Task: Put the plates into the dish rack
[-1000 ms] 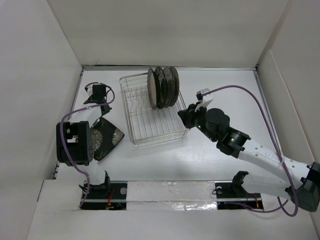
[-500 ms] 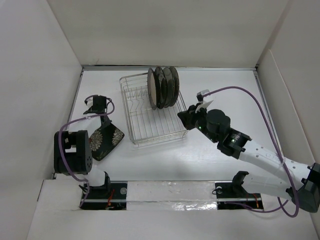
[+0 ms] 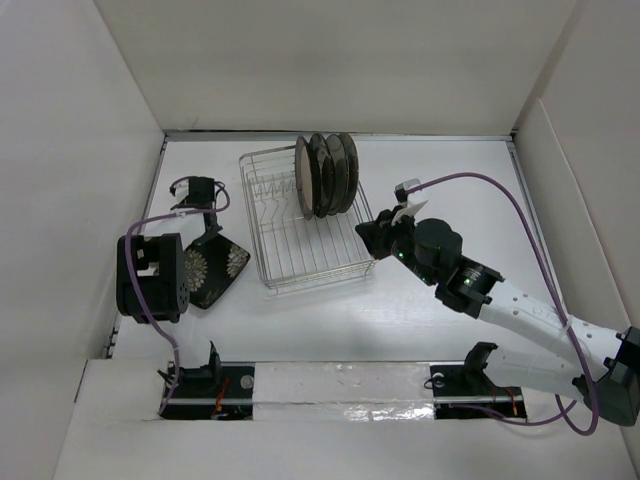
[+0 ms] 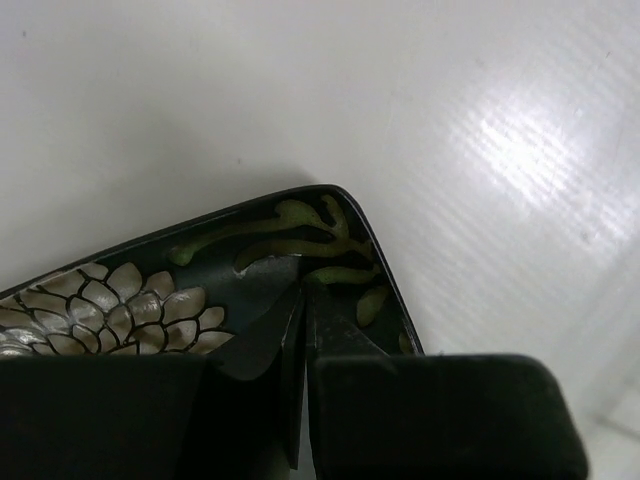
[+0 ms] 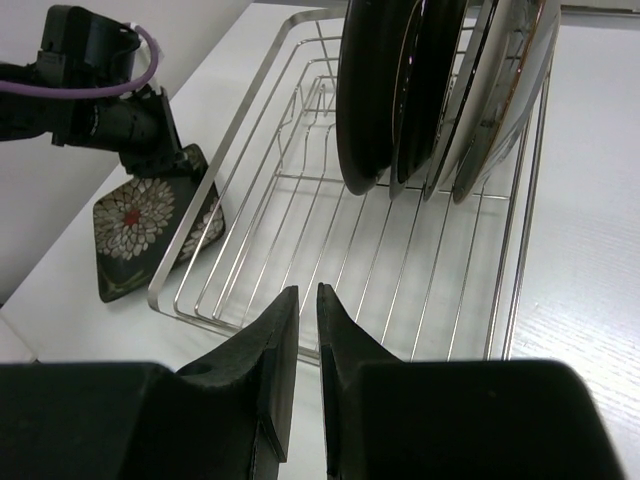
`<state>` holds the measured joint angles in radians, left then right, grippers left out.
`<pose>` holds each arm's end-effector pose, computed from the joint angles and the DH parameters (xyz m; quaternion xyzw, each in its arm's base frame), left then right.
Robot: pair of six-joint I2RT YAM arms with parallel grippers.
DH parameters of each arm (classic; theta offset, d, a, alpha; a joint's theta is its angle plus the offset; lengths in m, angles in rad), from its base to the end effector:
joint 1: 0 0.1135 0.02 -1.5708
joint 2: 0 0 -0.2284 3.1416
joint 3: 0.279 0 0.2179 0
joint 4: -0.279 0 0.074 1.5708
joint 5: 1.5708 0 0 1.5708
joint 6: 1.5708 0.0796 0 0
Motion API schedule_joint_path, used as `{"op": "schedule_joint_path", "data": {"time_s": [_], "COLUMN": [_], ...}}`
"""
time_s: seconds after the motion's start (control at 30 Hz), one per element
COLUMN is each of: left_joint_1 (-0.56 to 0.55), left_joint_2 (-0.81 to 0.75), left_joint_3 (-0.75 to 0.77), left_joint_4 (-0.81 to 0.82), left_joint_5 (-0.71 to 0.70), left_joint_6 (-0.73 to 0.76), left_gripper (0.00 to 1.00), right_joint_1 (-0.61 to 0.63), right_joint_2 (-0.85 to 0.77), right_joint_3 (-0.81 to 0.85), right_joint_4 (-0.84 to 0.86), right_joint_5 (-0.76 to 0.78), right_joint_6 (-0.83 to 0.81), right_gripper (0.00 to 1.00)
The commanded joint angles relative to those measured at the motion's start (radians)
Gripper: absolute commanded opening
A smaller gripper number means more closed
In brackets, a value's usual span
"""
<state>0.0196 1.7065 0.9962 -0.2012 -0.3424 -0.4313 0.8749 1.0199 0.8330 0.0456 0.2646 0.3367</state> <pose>0.3395 0.0334 0.1309 -0.2622 0.8964 0.0926 0.3452 0.1870 0.1914 0.3069 -0.1157 0.7447 0.2881 0.5908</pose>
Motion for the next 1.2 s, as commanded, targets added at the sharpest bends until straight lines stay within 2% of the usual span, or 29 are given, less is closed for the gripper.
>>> {"op": "schedule_joint_path", "data": {"time_s": [0.0, 0.2, 0.37, 0.43, 0.53, 0.63, 0.67, 0.77, 0.87, 0.9, 0.97, 1.03, 1.17], "left_joint_1": [0.003, 0.003, 0.069, 0.089, 0.117, 0.152, 0.166, 0.175, 0.189, 0.189, 0.198, 0.215, 0.348], "left_joint_2": [0.070, 0.171, 0.257, 0.265, 0.199, 0.033, -0.066, -0.255, -0.405, -0.439, -0.513, -0.544, -0.663], "left_joint_3": [0.061, 0.241, 0.416, 0.443, 0.426, 0.311, 0.274, 0.101, -0.039, -0.101, -0.180, -0.231, -0.376], "left_joint_4": [0.019, 0.017, 0.006, -0.001, 0.009, 0.045, 0.054, 0.069, 0.029, 0.007, -0.032, -0.085, -0.113], "left_joint_5": [0.006, -0.037, -0.058, -0.061, -0.043, 0.022, 0.040, 0.086, 0.150, 0.184, 0.204, 0.229, 0.307], "left_joint_6": [-0.004, 0.012, 0.029, 0.029, 0.013, -0.049, -0.069, -0.136, -0.185, -0.195, -0.204, -0.202, -0.205], "left_gripper": [0.00, 0.00, 0.00, 0.00, 0.00, 0.00, 0.00, 0.11, 0.34, 0.48, 0.62, 0.67, 0.66], "right_joint_1": [-0.008, -0.008, -0.017, -0.017, -0.017, -0.017, -0.017, -0.027, -0.039, -0.048, -0.063, -0.083, -0.105], "right_joint_2": [-0.017, -0.009, -0.009, -0.007, 0.002, 0.016, 0.019, 0.016, -0.007, -0.015, -0.033, -0.041, -0.075], "right_joint_3": [-0.002, 0.002, -0.002, -0.002, 0.002, 0.002, 0.003, 0.000, -0.009, -0.018, -0.031, -0.032, -0.043], "right_joint_4": [0.045, 0.045, 0.046, 0.045, 0.045, 0.050, 0.051, 0.051, 0.054, 0.057, 0.071, 0.066, 0.060], "right_joint_5": [-0.004, 0.001, 0.004, 0.005, 0.005, -0.007, -0.008, -0.011, -0.027, -0.037, -0.053, -0.082, -0.097], "right_joint_6": [0.001, 0.002, 0.002, -0.002, -0.002, -0.002, -0.002, -0.001, 0.002, 0.004, 0.012, 0.019, 0.021], "right_gripper": [0.19, 0.19, 0.19, 0.19, 0.19, 0.19, 0.19, 0.19, 0.19, 0.19, 0.20, 0.20, 0.20]}}
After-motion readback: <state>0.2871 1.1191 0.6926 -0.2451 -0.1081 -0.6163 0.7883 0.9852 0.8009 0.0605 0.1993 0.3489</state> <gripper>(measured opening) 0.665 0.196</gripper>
